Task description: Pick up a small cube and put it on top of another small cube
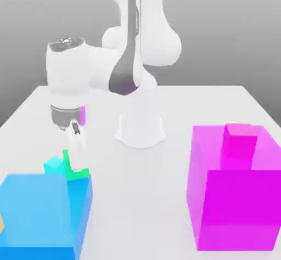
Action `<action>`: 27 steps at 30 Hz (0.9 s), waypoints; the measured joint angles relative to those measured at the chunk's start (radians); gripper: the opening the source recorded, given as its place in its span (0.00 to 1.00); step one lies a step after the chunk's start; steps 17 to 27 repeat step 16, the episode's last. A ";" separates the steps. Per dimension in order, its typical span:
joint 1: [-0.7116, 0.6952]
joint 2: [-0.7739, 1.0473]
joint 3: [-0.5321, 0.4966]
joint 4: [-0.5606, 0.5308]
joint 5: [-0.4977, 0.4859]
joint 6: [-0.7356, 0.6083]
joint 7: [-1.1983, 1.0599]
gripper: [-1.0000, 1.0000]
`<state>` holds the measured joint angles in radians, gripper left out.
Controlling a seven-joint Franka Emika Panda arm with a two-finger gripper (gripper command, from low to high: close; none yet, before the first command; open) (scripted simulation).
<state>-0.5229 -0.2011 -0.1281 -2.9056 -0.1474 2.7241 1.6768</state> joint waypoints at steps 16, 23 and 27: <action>-0.104 0.181 -0.124 -0.040 0.138 0.203 -0.016 1.00; -0.104 0.181 -0.124 -0.040 0.138 0.203 -0.016 1.00; -0.104 0.181 -0.124 -0.040 0.138 0.203 -0.016 1.00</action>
